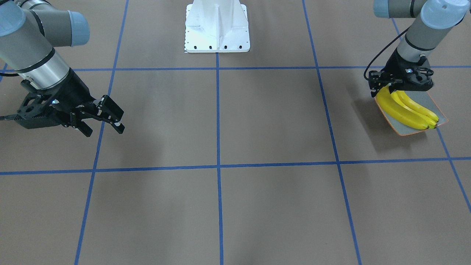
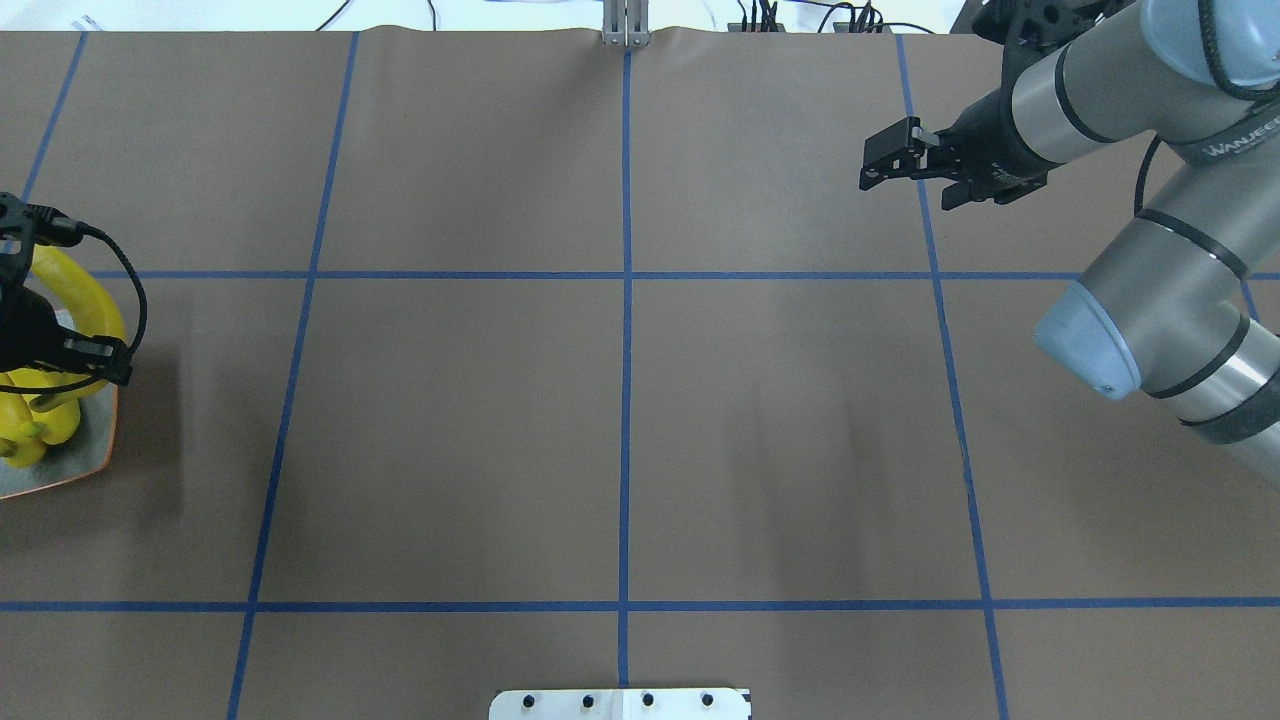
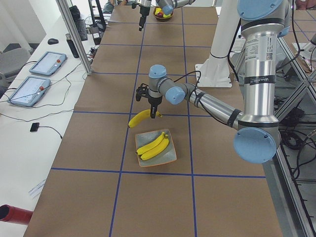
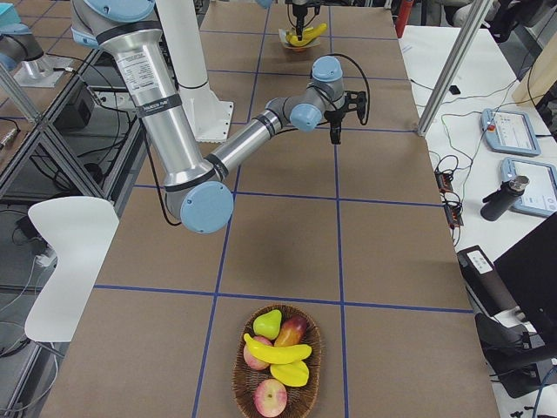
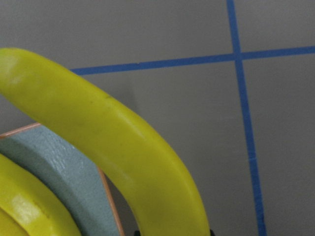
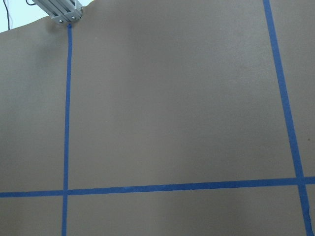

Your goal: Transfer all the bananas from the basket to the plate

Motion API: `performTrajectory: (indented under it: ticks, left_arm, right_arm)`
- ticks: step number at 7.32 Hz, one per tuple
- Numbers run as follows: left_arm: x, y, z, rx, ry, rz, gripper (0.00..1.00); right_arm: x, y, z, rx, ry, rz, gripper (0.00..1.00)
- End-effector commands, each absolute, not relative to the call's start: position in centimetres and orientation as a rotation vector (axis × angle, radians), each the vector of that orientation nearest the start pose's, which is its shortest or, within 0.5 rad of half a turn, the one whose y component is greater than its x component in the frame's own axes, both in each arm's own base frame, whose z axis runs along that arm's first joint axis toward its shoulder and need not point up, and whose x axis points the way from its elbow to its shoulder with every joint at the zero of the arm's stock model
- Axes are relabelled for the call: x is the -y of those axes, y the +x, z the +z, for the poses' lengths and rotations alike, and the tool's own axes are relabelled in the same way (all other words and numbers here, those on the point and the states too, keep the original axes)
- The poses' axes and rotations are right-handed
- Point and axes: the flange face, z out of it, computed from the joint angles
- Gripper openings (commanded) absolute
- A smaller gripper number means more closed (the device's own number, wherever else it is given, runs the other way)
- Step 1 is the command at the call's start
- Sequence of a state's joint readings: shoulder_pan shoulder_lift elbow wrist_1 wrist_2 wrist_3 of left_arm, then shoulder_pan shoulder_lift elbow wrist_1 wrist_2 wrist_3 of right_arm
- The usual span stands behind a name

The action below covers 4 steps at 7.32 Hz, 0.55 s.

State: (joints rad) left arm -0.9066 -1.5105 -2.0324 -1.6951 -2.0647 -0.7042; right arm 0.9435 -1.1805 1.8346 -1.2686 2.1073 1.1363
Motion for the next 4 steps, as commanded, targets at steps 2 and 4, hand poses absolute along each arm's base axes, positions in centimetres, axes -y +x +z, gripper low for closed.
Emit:
performTrajectory:
  ticks: [2, 4]
  left_arm:
    - [42.3, 22.4, 48.2, -0.66, 0.05, 0.106, 0.0]
    - [42.2, 22.4, 50.0, -0.639, 0.021, 0.097, 0.0]
  right_arm:
    - [53.4, -28.4, 28.9, 1.028, 0.208, 0.208, 1.0]
    - [53.3, -28.4, 29.2, 1.026, 0.206, 0.209, 1.0]
